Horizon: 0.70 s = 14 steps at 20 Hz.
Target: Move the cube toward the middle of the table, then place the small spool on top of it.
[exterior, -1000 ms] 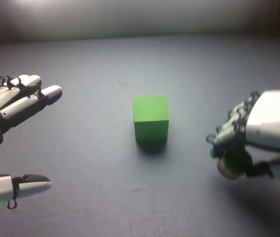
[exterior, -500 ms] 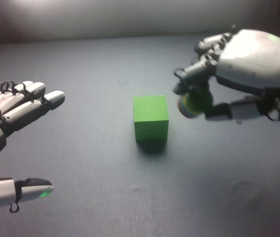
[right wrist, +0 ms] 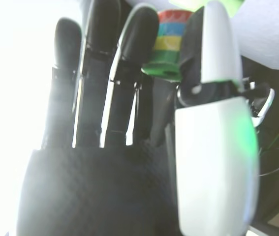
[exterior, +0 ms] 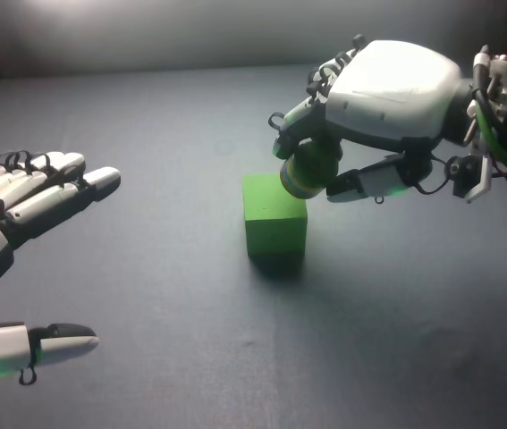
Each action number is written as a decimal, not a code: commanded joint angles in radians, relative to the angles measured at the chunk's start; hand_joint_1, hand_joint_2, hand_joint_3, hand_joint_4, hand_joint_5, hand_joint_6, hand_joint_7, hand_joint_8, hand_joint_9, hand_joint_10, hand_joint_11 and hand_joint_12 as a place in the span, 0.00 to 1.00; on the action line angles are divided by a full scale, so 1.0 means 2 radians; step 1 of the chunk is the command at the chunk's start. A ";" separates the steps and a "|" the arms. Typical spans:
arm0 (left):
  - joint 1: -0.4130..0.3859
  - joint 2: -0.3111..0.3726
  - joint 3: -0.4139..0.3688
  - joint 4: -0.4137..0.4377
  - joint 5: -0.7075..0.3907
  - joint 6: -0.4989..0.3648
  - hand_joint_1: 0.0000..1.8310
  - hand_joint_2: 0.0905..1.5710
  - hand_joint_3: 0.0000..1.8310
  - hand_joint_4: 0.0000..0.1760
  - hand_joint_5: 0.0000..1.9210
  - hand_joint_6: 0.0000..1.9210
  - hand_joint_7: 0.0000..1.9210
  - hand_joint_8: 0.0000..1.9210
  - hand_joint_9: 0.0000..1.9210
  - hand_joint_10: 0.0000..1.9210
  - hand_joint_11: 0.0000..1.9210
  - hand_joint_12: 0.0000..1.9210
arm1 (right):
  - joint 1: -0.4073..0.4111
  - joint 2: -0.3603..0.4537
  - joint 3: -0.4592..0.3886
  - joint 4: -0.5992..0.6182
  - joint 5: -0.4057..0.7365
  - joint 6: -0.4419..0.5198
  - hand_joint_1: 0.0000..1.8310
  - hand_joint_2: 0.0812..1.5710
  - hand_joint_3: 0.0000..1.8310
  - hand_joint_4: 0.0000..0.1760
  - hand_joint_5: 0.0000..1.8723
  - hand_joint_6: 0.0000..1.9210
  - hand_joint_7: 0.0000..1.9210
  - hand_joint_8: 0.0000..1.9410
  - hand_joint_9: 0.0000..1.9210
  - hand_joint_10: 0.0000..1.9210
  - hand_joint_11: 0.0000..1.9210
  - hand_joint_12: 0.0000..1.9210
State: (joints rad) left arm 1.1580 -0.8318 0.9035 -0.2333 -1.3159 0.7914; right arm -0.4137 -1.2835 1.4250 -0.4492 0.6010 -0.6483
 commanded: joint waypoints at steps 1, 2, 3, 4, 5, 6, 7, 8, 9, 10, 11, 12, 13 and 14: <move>-0.003 0.001 0.002 -0.001 -0.061 -0.001 0.44 0.57 0.00 0.86 0.06 0.00 0.02 0.00 0.02 0.00 0.00 0.23 | 0.007 0.004 0.001 0.015 0.053 0.000 0.69 0.65 0.00 0.00 0.65 0.20 0.55 0.58 0.45 0.68 0.34 0.92; -0.003 0.001 0.002 -0.001 -0.061 -0.001 0.44 0.57 0.00 0.89 0.06 0.00 0.02 0.00 0.02 0.00 0.00 0.23 | 0.007 0.004 0.001 0.015 0.053 0.000 0.68 0.64 0.00 0.00 0.65 0.27 0.57 0.45 0.45 0.53 0.27 0.80; -0.003 0.001 0.003 -0.001 -0.060 -0.001 0.44 0.57 0.00 0.89 0.06 0.00 0.02 0.00 0.02 0.00 0.00 0.23 | 0.011 -0.004 0.007 0.012 0.045 0.000 0.68 0.64 0.00 0.00 0.65 0.27 0.57 0.45 0.45 0.53 0.27 0.80; -0.004 0.001 0.003 -0.001 -0.060 -0.002 0.45 0.57 0.00 0.90 0.06 0.00 0.03 0.00 0.02 0.00 0.00 0.23 | 0.015 -0.012 0.013 0.008 0.037 0.000 0.68 0.65 0.00 0.11 0.62 0.34 0.56 0.46 0.46 0.48 0.27 0.79; -0.004 0.001 0.004 -0.001 -0.059 -0.002 0.44 0.56 0.00 0.90 0.06 0.00 0.03 0.00 0.01 0.00 0.00 0.22 | 0.017 -0.017 0.016 0.005 0.033 0.000 0.68 0.65 0.00 0.00 0.62 0.40 0.56 0.40 0.47 0.36 0.26 0.69; -0.004 0.000 0.004 -0.001 -0.059 -0.002 0.44 0.56 0.00 0.90 0.06 0.00 0.03 0.00 0.01 0.00 0.00 0.22 | 0.020 -0.022 0.018 0.001 0.029 0.000 0.68 0.65 0.00 0.00 0.62 0.40 0.56 0.40 0.47 0.36 0.26 0.69; -0.005 -0.001 0.005 -0.001 -0.058 -0.003 0.44 0.56 0.00 0.84 0.05 0.00 0.02 0.00 0.00 0.00 0.00 0.21 | 0.021 -0.025 0.019 -0.003 0.027 0.000 0.69 0.66 0.00 0.00 0.60 0.46 0.54 0.38 0.50 0.19 0.23 0.67; -0.006 -0.002 0.006 -0.001 -0.057 -0.003 0.45 0.57 0.00 0.82 0.05 0.00 0.02 0.00 0.00 0.00 0.00 0.19 | 0.023 -0.033 0.020 -0.010 0.025 -0.001 0.69 0.67 0.00 0.00 0.59 0.49 0.53 0.39 0.50 0.14 0.22 0.63; -0.006 -0.002 0.006 -0.001 -0.057 -0.003 0.45 0.57 0.00 0.82 0.05 0.00 0.02 0.00 0.00 0.00 0.00 0.19 | 0.023 -0.034 0.020 -0.010 0.025 -0.001 0.69 0.67 0.00 0.00 0.59 0.49 0.53 0.39 0.50 0.14 0.22 0.63; -0.006 -0.002 0.006 -0.001 -0.057 -0.003 0.45 0.57 0.00 0.82 0.04 0.00 0.01 0.00 0.00 0.00 0.00 0.19 | 0.024 -0.037 0.021 -0.010 0.025 -0.002 0.69 0.67 0.00 0.00 0.60 0.47 0.54 0.40 0.53 0.13 0.25 0.64; -0.006 -0.003 0.007 -0.001 -0.057 -0.004 0.45 0.57 0.00 0.69 0.04 0.00 0.00 0.00 0.00 0.00 0.00 0.18 | 0.025 -0.038 0.022 -0.010 0.025 -0.002 0.68 0.67 0.00 0.00 0.61 0.34 0.52 0.53 0.49 0.41 0.33 0.74; -0.007 -0.003 0.007 -0.001 -0.057 -0.004 0.46 0.57 0.00 0.65 0.05 0.00 0.01 0.00 0.00 0.00 0.00 0.17 | 0.026 -0.038 0.022 -0.011 0.025 -0.003 0.69 0.67 0.00 0.00 0.62 0.24 0.51 0.61 0.46 0.58 0.35 0.82; -0.008 -0.004 0.007 -0.001 -0.057 -0.004 0.46 0.57 0.00 0.58 0.05 0.00 0.01 0.00 0.01 0.00 0.00 0.17 | 0.028 -0.039 0.022 -0.013 0.025 -0.003 0.66 0.65 0.00 0.00 0.62 0.33 0.48 0.70 0.46 0.82 0.42 0.96; -0.008 -0.004 0.008 -0.001 -0.057 -0.004 0.46 0.57 0.00 0.60 0.06 0.00 0.01 0.00 0.00 0.00 0.00 0.16 | 0.028 -0.040 0.022 -0.014 0.025 -0.003 0.65 0.65 0.00 0.00 0.60 0.37 0.48 0.77 0.47 0.93 0.47 0.99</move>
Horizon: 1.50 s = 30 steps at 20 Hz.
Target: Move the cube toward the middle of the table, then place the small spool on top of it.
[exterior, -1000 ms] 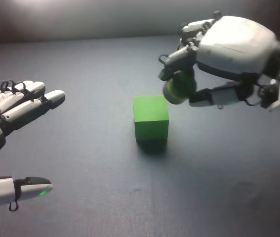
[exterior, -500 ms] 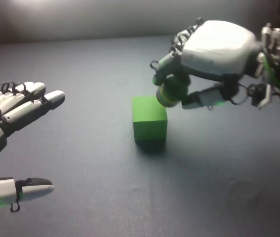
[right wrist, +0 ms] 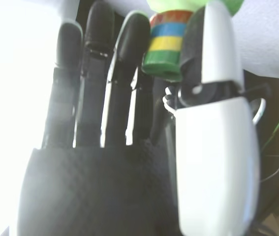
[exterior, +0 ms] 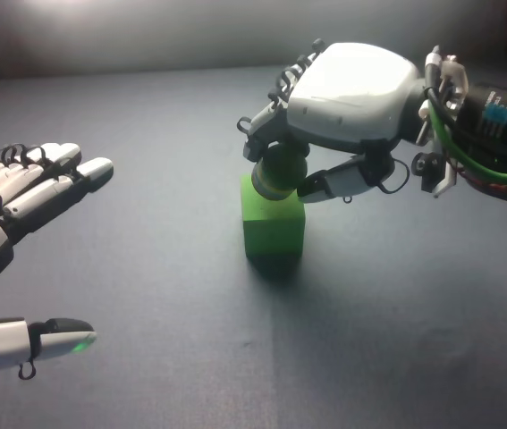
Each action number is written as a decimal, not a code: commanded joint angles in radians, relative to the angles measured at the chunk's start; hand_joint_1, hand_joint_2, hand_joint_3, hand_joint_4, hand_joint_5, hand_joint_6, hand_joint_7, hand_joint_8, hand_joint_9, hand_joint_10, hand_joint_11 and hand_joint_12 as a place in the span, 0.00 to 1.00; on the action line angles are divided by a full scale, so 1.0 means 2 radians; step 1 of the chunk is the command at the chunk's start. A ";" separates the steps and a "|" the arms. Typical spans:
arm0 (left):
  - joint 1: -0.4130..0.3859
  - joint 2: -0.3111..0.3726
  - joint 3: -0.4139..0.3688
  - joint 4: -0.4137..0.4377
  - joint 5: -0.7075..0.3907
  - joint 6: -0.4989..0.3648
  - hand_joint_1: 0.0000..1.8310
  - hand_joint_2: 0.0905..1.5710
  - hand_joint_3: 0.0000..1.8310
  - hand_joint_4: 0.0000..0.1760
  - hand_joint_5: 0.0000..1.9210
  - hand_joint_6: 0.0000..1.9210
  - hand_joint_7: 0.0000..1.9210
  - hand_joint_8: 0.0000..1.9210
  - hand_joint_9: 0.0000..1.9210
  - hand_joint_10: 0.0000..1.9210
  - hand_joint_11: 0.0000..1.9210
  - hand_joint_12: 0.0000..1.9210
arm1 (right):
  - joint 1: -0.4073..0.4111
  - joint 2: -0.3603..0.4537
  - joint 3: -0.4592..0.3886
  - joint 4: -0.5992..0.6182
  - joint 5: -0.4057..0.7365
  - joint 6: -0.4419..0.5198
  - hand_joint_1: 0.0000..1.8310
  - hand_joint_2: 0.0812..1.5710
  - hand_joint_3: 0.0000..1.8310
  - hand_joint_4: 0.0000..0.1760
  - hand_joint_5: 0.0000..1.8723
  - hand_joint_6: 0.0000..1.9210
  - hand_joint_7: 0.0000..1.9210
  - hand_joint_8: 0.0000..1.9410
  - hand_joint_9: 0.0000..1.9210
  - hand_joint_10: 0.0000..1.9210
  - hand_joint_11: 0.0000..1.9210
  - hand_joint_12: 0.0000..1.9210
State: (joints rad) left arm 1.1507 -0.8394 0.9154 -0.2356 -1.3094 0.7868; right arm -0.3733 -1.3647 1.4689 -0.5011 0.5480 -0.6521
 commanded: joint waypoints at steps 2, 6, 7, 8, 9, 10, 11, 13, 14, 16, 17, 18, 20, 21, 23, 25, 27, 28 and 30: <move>-0.005 -0.001 0.002 0.001 -0.060 -0.002 0.47 0.58 0.00 0.53 0.06 0.00 0.02 0.00 0.01 0.00 0.00 0.16 | 0.008 -0.004 0.000 0.006 0.051 -0.001 0.65 0.65 0.00 0.00 0.61 0.36 0.43 0.83 0.43 0.99 0.43 1.00; -0.005 -0.001 0.002 0.001 -0.063 -0.003 0.46 0.58 0.00 0.60 0.06 0.00 0.02 0.00 0.02 0.00 0.00 0.19 | 0.008 -0.006 0.000 0.000 0.043 -0.001 0.69 0.65 0.00 0.00 0.63 0.40 0.54 0.39 0.46 0.26 0.26 0.65; -0.005 -0.001 0.002 0.000 -0.063 -0.003 0.45 0.57 0.00 0.60 0.06 0.00 0.02 0.00 0.02 0.00 0.00 0.21 | 0.008 -0.006 0.001 0.000 0.040 -0.001 0.69 0.67 0.00 0.00 0.59 0.49 0.54 0.37 0.48 0.13 0.25 0.55; -0.005 -0.001 0.002 0.000 -0.063 -0.003 0.46 0.58 0.00 0.60 0.06 0.00 0.02 0.00 0.02 0.00 0.00 0.21 | 0.008 -0.006 0.001 -0.001 0.038 -0.001 0.69 0.66 0.00 0.00 0.60 0.47 0.57 0.33 0.53 0.09 0.28 0.56; -0.005 -0.001 0.002 0.000 -0.063 -0.003 0.46 0.58 0.00 0.55 0.06 0.00 0.02 0.00 0.02 0.00 0.00 0.21 | 0.008 -0.006 0.002 -0.001 0.037 -0.001 0.69 0.65 0.00 0.00 0.62 0.40 0.58 0.34 0.58 0.10 0.33 0.64; -0.005 -0.001 0.002 0.000 -0.063 -0.003 0.46 0.58 0.00 0.55 0.05 0.00 0.02 0.00 0.01 0.00 0.00 0.18 | 0.008 -0.006 0.002 -0.001 0.036 -0.001 0.68 0.66 0.00 0.17 0.58 0.43 0.59 0.37 0.62 0.12 0.37 0.69; -0.005 -0.001 0.002 0.000 -0.063 -0.003 0.47 0.58 0.00 0.59 0.05 0.00 0.01 0.00 0.01 0.00 0.00 0.17 | 0.008 -0.006 0.002 -0.001 0.036 -0.003 0.67 0.66 0.00 0.21 0.55 0.47 0.58 0.38 0.60 0.11 0.35 0.68; -0.005 -0.002 0.002 0.000 -0.065 -0.004 0.47 0.58 0.00 0.59 0.05 0.00 0.01 0.00 0.01 0.00 0.00 0.17 | 0.008 -0.007 0.000 -0.001 0.034 -0.012 0.67 0.67 0.00 0.16 0.52 0.52 0.58 0.40 0.58 0.09 0.34 0.66; -0.005 -0.002 0.002 0.000 -0.066 -0.004 0.46 0.58 0.00 0.60 0.05 0.00 0.02 0.00 0.02 0.00 0.00 0.19 | 0.008 -0.007 -0.002 -0.001 0.032 -0.017 0.67 0.68 0.00 0.03 0.52 0.48 0.57 0.44 0.59 0.09 0.34 0.68; -0.005 -0.002 0.002 0.000 -0.066 -0.005 0.45 0.58 0.00 0.63 0.05 0.00 0.02 0.00 0.02 0.00 0.00 0.20 | 0.008 -0.007 -0.002 -0.001 0.027 -0.018 0.67 0.68 0.00 0.00 0.52 0.46 0.55 0.51 0.59 0.09 0.34 0.71; -0.005 -0.002 0.002 0.000 -0.066 -0.006 0.46 0.57 0.00 0.70 0.05 0.00 0.01 0.00 0.01 0.00 0.00 0.20 | 0.008 -0.007 -0.002 -0.001 0.025 -0.018 0.62 0.62 0.00 0.00 0.48 0.18 0.47 0.26 0.47 0.35 0.30 0.79; -0.005 -0.002 0.002 0.000 -0.067 -0.006 0.45 0.57 0.00 0.69 0.05 0.00 0.01 0.00 0.01 0.00 0.00 0.21 | 0.008 -0.007 -0.002 -0.001 0.023 -0.018 0.60 0.60 0.00 0.00 0.44 0.06 0.43 0.17 0.40 0.39 0.26 0.77; -0.005 -0.003 0.001 0.000 -0.067 -0.006 0.45 0.57 0.00 0.68 0.05 0.00 0.01 0.00 0.02 0.00 0.00 0.22 | 0.008 -0.007 -0.002 -0.001 0.020 -0.018 0.57 0.58 0.00 0.18 0.37 0.00 0.36 0.02 0.35 0.17 0.19 0.65; -0.005 -0.003 0.001 0.000 -0.067 -0.006 0.46 0.57 0.00 0.65 0.06 0.00 0.02 0.00 0.02 0.00 0.00 0.22 | 0.008 -0.007 -0.001 -0.001 0.020 -0.018 0.57 0.57 0.00 0.27 0.33 0.00 0.34 0.01 0.35 0.10 0.16 0.60; -0.005 -0.003 0.001 0.000 -0.068 -0.006 0.45 0.58 0.00 0.68 0.05 0.00 0.01 0.00 0.02 0.00 0.00 0.19 | 0.008 -0.007 -0.001 -0.001 0.019 -0.018 0.55 0.57 0.00 0.38 0.26 0.00 0.32 0.00 0.34 0.06 0.10 0.59; -0.005 -0.003 0.001 0.000 -0.069 -0.007 0.46 0.58 0.00 0.66 0.05 0.00 0.01 0.00 0.01 0.00 0.00 0.18 | 0.008 -0.007 -0.001 -0.001 0.019 -0.018 0.56 0.56 0.00 0.32 0.24 0.00 0.32 0.00 0.34 0.06 0.09 0.60; -0.005 -0.004 0.001 0.000 -0.069 -0.007 0.46 0.58 0.00 0.66 0.05 0.00 0.01 0.00 0.01 0.00 0.00 0.19 | 0.008 -0.007 -0.001 -0.001 0.019 -0.018 0.55 0.56 0.00 0.34 0.23 0.00 0.32 0.01 0.35 0.05 0.09 0.59; -0.005 -0.004 0.001 0.000 -0.069 -0.007 0.45 0.58 0.00 0.68 0.05 0.00 0.01 0.00 0.01 0.00 0.00 0.19 | 0.008 -0.007 -0.001 0.000 0.019 -0.018 0.55 0.57 0.00 0.36 0.22 0.00 0.30 0.00 0.34 0.04 0.09 0.57; -0.005 -0.004 0.001 0.000 -0.069 -0.007 0.45 0.58 0.00 0.63 0.05 0.00 0.01 0.00 0.02 0.00 0.00 0.22 | 0.008 -0.007 -0.001 0.002 0.019 -0.018 0.54 0.57 0.00 0.39 0.21 0.00 0.28 0.00 0.34 0.01 0.11 0.53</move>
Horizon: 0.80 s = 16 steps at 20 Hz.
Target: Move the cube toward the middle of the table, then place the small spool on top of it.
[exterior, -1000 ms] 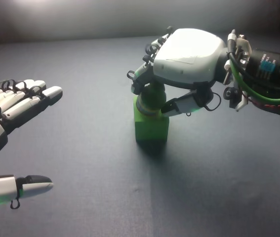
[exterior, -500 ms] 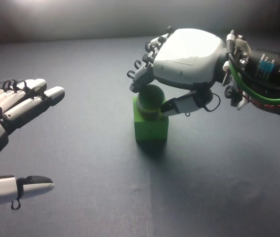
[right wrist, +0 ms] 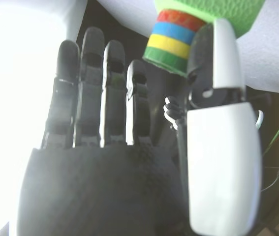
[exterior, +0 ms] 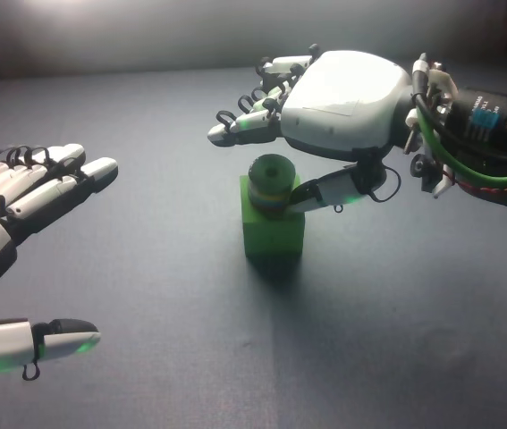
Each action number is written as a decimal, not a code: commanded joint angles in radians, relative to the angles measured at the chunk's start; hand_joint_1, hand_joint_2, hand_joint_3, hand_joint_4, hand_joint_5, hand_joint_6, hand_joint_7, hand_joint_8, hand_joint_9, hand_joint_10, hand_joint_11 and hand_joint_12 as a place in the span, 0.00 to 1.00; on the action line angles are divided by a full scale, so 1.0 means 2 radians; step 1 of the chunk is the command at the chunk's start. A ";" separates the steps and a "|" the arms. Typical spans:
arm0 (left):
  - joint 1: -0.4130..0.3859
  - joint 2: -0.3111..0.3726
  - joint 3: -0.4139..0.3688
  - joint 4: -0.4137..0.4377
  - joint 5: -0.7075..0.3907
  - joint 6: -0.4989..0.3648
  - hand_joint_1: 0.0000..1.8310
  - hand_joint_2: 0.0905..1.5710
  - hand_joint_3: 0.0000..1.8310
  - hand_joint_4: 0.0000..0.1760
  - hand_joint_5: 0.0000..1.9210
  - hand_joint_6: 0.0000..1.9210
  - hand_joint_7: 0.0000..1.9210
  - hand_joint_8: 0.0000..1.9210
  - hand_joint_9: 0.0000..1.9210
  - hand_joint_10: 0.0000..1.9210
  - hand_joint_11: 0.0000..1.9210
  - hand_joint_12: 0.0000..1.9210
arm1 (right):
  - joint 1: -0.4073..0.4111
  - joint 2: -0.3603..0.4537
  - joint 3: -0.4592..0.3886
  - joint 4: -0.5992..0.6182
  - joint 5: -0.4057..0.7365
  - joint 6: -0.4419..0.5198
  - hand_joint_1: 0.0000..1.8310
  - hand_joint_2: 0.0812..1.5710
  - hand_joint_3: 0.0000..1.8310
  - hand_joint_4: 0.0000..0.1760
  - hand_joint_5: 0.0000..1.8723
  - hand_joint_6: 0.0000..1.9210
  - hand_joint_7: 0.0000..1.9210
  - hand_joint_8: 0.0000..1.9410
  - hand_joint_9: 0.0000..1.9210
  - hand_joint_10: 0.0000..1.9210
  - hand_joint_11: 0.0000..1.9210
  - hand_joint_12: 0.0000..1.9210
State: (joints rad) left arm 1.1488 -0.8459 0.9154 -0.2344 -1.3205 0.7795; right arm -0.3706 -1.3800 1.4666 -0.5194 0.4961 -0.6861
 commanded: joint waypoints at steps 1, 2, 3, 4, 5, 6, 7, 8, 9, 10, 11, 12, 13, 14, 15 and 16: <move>-0.004 -0.001 0.001 0.000 -0.064 -0.003 0.45 0.58 0.00 0.58 0.05 0.00 0.01 0.00 0.02 0.00 0.00 0.22 | 0.007 0.001 0.000 0.012 0.045 -0.002 0.53 0.57 0.00 0.40 0.21 0.00 0.28 0.00 0.33 0.00 0.12 0.50; -0.004 -0.001 0.001 0.000 -0.064 -0.003 0.45 0.58 0.00 0.65 0.05 0.00 0.01 0.00 0.01 0.00 0.00 0.21 | 0.007 0.001 0.000 0.014 0.045 -0.002 0.54 0.57 0.00 0.42 0.21 0.00 0.27 0.00 0.32 0.00 0.13 0.47; -0.004 -0.001 0.001 0.000 -0.064 -0.003 0.45 0.58 0.00 0.73 0.04 0.00 0.01 0.00 0.01 0.00 0.00 0.20 | 0.008 0.001 0.000 0.016 0.045 -0.002 0.55 0.57 0.00 0.48 0.20 0.00 0.25 0.00 0.30 0.00 0.13 0.47; -0.004 -0.002 0.002 0.000 -0.064 -0.003 0.45 0.58 0.00 0.73 0.04 0.00 0.01 0.00 0.01 0.00 0.00 0.20 | 0.011 0.001 0.000 0.017 0.046 -0.002 0.55 0.57 0.00 0.48 0.20 0.00 0.25 0.00 0.30 0.00 0.13 0.47; -0.004 -0.002 0.002 0.000 -0.064 -0.003 0.46 0.58 0.00 0.70 0.05 0.00 0.01 0.00 0.01 0.00 0.00 0.19 | 0.015 0.001 0.000 0.017 0.046 -0.002 0.55 0.58 0.00 0.50 0.20 0.00 0.25 0.00 0.30 0.00 0.13 0.47; -0.004 -0.002 0.002 -0.001 -0.064 -0.003 0.46 0.58 0.00 0.71 0.04 0.00 0.02 0.00 0.02 0.00 0.00 0.18 | 0.019 0.002 -0.001 0.017 0.047 -0.003 0.55 0.58 0.00 0.53 0.21 0.00 0.26 0.00 0.30 0.00 0.08 0.53; -0.004 -0.002 0.002 -0.001 -0.064 -0.004 0.45 0.58 0.00 0.69 0.05 0.00 0.02 0.00 0.02 0.00 0.00 0.21 | 0.022 0.004 -0.003 0.017 0.049 -0.003 0.56 0.58 0.00 0.52 0.21 0.00 0.28 0.00 0.31 0.00 0.07 0.58; -0.004 -0.002 0.001 -0.001 -0.064 -0.004 0.45 0.58 0.00 0.69 0.05 0.00 0.02 0.00 0.02 0.00 0.00 0.22 | 0.024 0.008 -0.006 0.017 0.050 -0.004 0.55 0.58 0.00 0.51 0.21 0.00 0.28 0.00 0.31 0.00 0.06 0.61; -0.004 -0.002 0.001 -0.001 -0.064 -0.004 0.45 0.58 0.00 0.76 0.05 0.00 0.02 0.00 0.02 0.00 0.00 0.22 | 0.026 0.015 -0.011 0.017 0.051 -0.009 0.56 0.58 0.00 0.39 0.22 0.00 0.30 0.00 0.33 0.01 0.07 0.64; -0.004 -0.002 0.001 -0.001 -0.065 -0.004 0.46 0.58 0.00 0.76 0.05 0.00 0.01 0.00 0.01 0.00 0.00 0.22 | 0.027 0.020 -0.016 0.017 0.053 -0.012 0.54 0.58 0.00 0.37 0.22 0.00 0.30 0.00 0.32 0.01 0.06 0.64; -0.004 -0.002 0.001 -0.001 -0.065 -0.004 0.45 0.58 0.00 0.75 0.05 0.00 0.02 0.00 0.02 0.00 0.00 0.23 | 0.028 0.025 -0.020 0.017 0.055 -0.013 0.54 0.58 0.00 0.42 0.22 0.00 0.29 0.00 0.32 0.00 0.06 0.64; -0.004 -0.002 0.000 -0.002 -0.065 -0.004 0.46 0.58 0.00 0.75 0.05 0.00 0.02 0.00 0.02 0.00 0.00 0.22 | 0.029 0.029 -0.022 0.017 0.057 -0.014 0.54 0.57 0.00 0.36 0.22 0.00 0.30 0.01 0.33 0.01 0.07 0.64; -0.004 -0.003 0.000 -0.002 -0.065 -0.004 0.46 0.58 0.00 0.72 0.04 0.00 0.02 0.00 0.02 0.00 0.00 0.21 | 0.029 0.032 -0.025 0.017 0.058 -0.015 0.54 0.58 0.00 0.33 0.22 0.00 0.30 0.00 0.33 0.01 0.05 0.64; -0.004 -0.003 0.000 -0.002 -0.065 -0.004 0.46 0.58 0.00 0.77 0.04 0.00 0.02 0.00 0.02 0.00 0.00 0.20 | 0.030 0.035 -0.027 0.017 0.059 -0.017 0.55 0.58 0.00 0.29 0.22 0.00 0.28 0.00 0.31 0.00 0.03 0.63; -0.004 -0.003 0.000 -0.002 -0.066 -0.004 0.46 0.58 0.00 0.78 0.03 0.00 0.02 0.00 0.02 0.00 0.00 0.18 | 0.030 0.039 -0.031 0.017 0.059 -0.020 0.56 0.59 0.00 0.13 0.22 0.00 0.27 0.00 0.31 0.00 0.02 0.62; -0.004 -0.002 -0.001 -0.002 -0.067 -0.004 0.46 0.58 0.00 0.81 0.03 0.00 0.01 0.00 0.02 0.00 0.00 0.17 | 0.030 0.043 -0.034 0.017 0.059 -0.020 0.55 0.59 0.00 0.15 0.21 0.00 0.25 0.00 0.30 0.00 0.00 0.60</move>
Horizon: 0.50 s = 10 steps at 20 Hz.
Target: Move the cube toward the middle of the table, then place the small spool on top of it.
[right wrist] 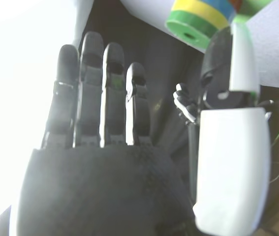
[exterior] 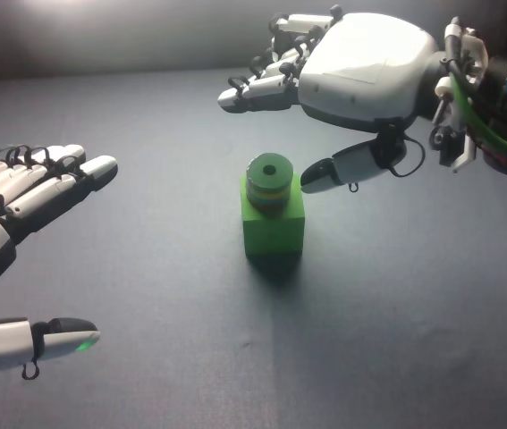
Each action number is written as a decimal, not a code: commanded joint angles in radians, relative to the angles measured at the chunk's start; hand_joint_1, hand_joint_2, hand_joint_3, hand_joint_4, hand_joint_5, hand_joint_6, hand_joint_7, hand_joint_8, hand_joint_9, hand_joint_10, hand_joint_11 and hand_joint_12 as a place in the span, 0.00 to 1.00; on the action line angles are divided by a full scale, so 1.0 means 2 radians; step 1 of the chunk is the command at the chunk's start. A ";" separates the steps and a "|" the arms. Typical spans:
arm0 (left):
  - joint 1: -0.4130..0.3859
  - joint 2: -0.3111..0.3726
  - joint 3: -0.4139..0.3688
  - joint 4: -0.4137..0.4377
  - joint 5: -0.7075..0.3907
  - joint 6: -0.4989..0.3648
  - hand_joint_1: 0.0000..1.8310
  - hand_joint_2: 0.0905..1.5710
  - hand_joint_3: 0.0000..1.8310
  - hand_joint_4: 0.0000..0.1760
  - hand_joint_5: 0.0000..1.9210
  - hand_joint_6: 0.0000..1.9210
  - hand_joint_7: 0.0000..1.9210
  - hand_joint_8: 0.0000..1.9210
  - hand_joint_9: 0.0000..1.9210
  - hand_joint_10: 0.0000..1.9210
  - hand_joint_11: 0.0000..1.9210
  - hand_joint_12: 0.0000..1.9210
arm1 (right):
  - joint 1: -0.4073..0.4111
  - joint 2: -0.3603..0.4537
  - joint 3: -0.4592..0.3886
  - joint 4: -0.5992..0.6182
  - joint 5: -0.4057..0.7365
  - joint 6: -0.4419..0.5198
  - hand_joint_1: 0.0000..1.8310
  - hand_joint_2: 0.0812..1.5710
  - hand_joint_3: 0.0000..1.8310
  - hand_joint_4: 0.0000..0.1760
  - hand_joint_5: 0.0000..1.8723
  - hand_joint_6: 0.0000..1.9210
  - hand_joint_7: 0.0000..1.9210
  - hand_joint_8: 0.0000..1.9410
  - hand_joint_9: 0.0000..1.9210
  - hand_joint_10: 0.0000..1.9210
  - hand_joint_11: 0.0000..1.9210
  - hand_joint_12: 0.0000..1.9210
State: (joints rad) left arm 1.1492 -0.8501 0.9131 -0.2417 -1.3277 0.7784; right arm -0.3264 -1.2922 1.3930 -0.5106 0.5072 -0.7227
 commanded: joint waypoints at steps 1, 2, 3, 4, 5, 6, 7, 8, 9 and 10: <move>-0.004 0.000 -0.001 0.001 -0.066 -0.003 0.45 0.59 0.00 0.80 0.02 0.00 0.01 0.00 0.01 0.00 0.00 0.15 | 0.007 0.005 -0.005 0.013 0.056 -0.003 0.54 0.59 0.00 0.34 0.18 0.00 0.25 0.00 0.29 0.00 0.01 0.60; -0.004 0.000 -0.001 0.001 -0.066 -0.003 0.45 0.59 0.00 0.80 0.02 0.00 0.01 0.00 0.01 0.00 0.00 0.15 | 0.007 0.006 -0.006 0.013 0.057 -0.003 0.54 0.59 0.00 0.34 0.18 0.00 0.25 0.00 0.29 0.00 0.01 0.60; -0.003 0.000 -0.002 0.001 -0.068 -0.003 0.46 0.58 0.00 0.76 0.03 0.00 0.01 0.00 0.02 0.00 0.00 0.16 | 0.007 0.011 -0.013 0.013 0.062 -0.004 0.54 0.58 0.00 0.33 0.18 0.00 0.24 0.00 0.30 0.00 0.02 0.57; -0.002 0.000 -0.003 0.001 -0.069 -0.003 0.45 0.59 0.00 0.80 0.02 0.00 0.01 0.00 0.02 0.00 0.00 0.14 | 0.007 0.018 -0.018 0.013 0.069 -0.004 0.52 0.58 0.00 0.18 0.19 0.00 0.24 0.00 0.31 0.00 0.05 0.58; -0.001 0.000 -0.003 0.000 -0.071 -0.003 0.46 0.59 0.00 0.82 0.02 0.00 0.00 0.00 0.01 0.00 0.00 0.11 | 0.007 0.028 -0.028 0.013 0.081 -0.004 0.51 0.59 0.00 0.18 0.20 0.01 0.24 0.00 0.30 0.00 0.06 0.58; 0.000 0.001 -0.004 0.000 -0.074 -0.003 0.45 0.59 0.00 0.85 0.01 0.00 0.00 0.00 0.00 0.00 0.00 0.07 | 0.007 0.041 -0.037 0.013 0.092 -0.004 0.48 0.60 0.00 0.25 0.20 0.00 0.25 0.00 0.28 0.00 0.02 0.60; 0.001 0.001 -0.005 -0.001 -0.078 -0.003 0.43 0.59 0.00 0.91 0.00 0.00 0.00 0.00 0.00 0.00 0.00 0.07 | 0.007 0.061 -0.048 0.017 0.110 -0.004 0.49 0.60 0.00 0.10 0.21 0.00 0.24 0.00 0.26 0.00 0.02 0.61; 0.002 0.002 -0.006 -0.001 -0.083 -0.004 0.44 0.58 0.00 0.98 0.00 0.00 0.01 0.00 0.01 0.00 0.01 0.07 | 0.001 0.075 -0.056 0.025 0.125 -0.004 0.50 0.60 0.00 0.09 0.21 0.00 0.24 0.00 0.25 0.00 0.02 0.59; 0.003 0.003 -0.006 -0.002 -0.092 -0.006 0.46 0.57 0.00 1.00 0.00 0.00 0.01 0.00 0.01 0.00 0.00 0.07 | -0.018 0.098 -0.069 0.047 0.156 -0.004 0.46 0.61 0.00 0.02 0.19 0.00 0.21 0.00 0.23 0.00 0.02 0.54; 0.004 0.004 -0.007 -0.002 -0.099 -0.007 0.47 0.57 0.00 1.00 0.00 0.00 0.00 0.00 0.01 0.00 0.00 0.06 | -0.033 0.111 -0.077 0.064 0.180 -0.004 0.46 0.61 0.00 0.00 0.19 0.00 0.21 0.00 0.22 0.00 0.00 0.52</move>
State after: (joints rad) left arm 1.1599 -0.8497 0.8982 -0.2520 -1.3830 0.7689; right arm -0.4011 -1.0672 1.2392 -0.3962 0.7464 -0.7311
